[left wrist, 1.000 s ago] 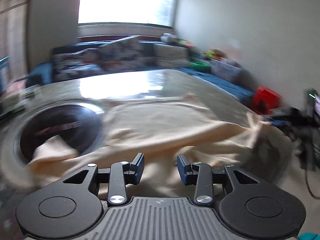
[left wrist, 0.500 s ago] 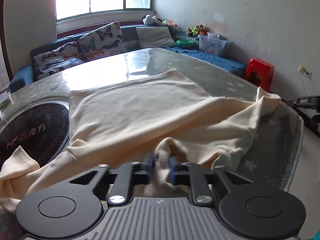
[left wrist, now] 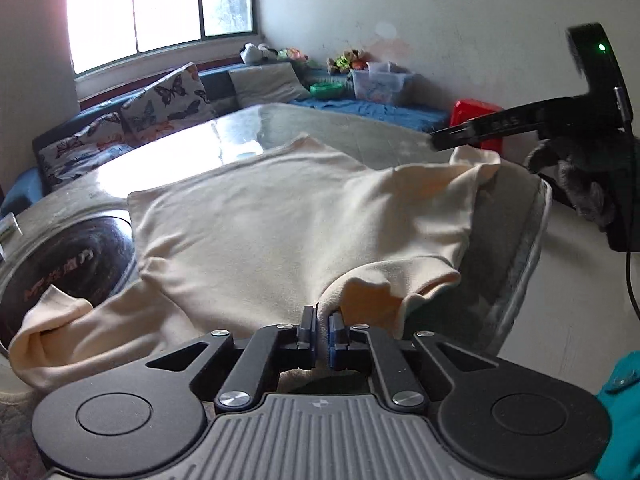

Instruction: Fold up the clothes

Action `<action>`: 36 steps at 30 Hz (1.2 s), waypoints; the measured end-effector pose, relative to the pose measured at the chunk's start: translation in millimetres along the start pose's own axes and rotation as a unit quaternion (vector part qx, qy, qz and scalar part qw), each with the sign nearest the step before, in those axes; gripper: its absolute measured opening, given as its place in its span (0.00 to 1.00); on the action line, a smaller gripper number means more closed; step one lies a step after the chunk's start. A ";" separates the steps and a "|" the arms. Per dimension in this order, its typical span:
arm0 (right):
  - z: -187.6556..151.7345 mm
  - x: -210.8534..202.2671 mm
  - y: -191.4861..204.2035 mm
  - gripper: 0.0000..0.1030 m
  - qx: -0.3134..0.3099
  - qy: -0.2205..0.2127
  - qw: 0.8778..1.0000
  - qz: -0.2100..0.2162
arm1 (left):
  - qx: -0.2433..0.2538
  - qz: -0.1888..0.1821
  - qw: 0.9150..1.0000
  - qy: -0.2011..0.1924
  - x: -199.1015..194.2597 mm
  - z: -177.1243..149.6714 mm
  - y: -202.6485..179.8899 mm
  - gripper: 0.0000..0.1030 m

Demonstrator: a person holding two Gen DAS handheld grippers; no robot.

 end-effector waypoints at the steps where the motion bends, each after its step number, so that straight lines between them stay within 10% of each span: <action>1: -0.2 7.7 14.2 0.34 -0.014 0.007 1.000 0.022 | 0.001 -0.004 1.000 -0.001 -1.0 1.0 0.3 0.10; 11: -35.3 5.5 87.2 0.34 -0.119 0.056 0.985 0.114 | -0.057 -0.012 0.997 -0.056 -3.1 48.7 20.4 0.13; 16: -46.7 -17.6 81.0 0.34 -0.116 0.062 0.983 0.124 | -0.084 -0.028 0.996 -0.019 43.1 45.5 11.0 0.13; 28: -18.1 1.9 -106.1 0.36 -0.013 0.035 0.990 -0.134 | -0.052 -0.050 0.997 -0.006 47.7 20.4 -21.8 0.24; 36: -22.5 49.2 -152.5 0.36 0.008 0.063 0.991 -0.116 | -0.046 -0.046 0.998 -0.006 48.8 20.6 -26.2 0.37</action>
Point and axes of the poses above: each gripper's, at about its wrist camera, not at the fingertips, and x roughly the way its jaws point, y to its left, z to its top, the point moved 6 cm from there along x, roughly the way its jaws point, and after that the axes turned 7 degrees about -x, right-handed, at the moved point
